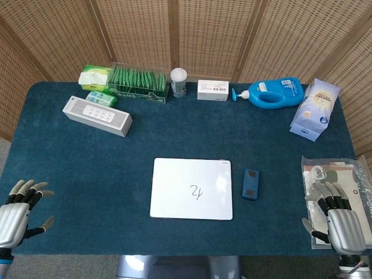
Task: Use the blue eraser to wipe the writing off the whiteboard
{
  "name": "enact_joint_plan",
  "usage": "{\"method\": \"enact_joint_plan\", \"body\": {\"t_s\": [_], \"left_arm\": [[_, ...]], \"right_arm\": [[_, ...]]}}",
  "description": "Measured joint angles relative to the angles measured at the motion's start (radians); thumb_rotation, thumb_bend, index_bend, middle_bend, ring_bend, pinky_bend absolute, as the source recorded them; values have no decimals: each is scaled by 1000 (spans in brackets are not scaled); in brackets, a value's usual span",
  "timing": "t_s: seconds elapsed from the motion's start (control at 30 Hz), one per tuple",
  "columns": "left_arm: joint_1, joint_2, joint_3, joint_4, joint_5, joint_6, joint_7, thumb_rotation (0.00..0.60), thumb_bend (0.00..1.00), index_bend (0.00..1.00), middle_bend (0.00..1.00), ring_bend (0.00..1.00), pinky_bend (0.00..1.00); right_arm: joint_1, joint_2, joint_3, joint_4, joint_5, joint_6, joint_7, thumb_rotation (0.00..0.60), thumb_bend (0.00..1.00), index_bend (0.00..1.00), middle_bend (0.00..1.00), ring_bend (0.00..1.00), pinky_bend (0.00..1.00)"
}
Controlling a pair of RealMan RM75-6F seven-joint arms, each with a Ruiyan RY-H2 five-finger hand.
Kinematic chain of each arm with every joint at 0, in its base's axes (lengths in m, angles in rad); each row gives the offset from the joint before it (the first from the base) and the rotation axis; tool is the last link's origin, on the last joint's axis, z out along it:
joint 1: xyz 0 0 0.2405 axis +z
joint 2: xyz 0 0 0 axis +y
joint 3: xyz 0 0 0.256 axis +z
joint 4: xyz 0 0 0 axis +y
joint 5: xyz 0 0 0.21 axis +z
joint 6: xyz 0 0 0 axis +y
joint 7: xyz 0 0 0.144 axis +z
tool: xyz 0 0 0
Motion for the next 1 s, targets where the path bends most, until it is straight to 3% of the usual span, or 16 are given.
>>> {"method": "enact_joint_plan", "body": {"t_s": [0.57,0.73,1.0], "left_arm": [[-3,11,4,-21,1,-7,-9,600,333,320,225,126,0],[-5,14,0,-28,-1,-6,1,600,333,320,229,127,0],[-22,18,-11,-45,-11,-24,22,600,333,320,235,129,0]], "right_arm": [[8,17,7,5,25,-19,55,600,240,335,175,0,0],[24,32,12,-3,17,-33,76,600,187,285,175,0,0],[95,95,27,-51,23,-145,125,598,40,325,175,0,0]]}}
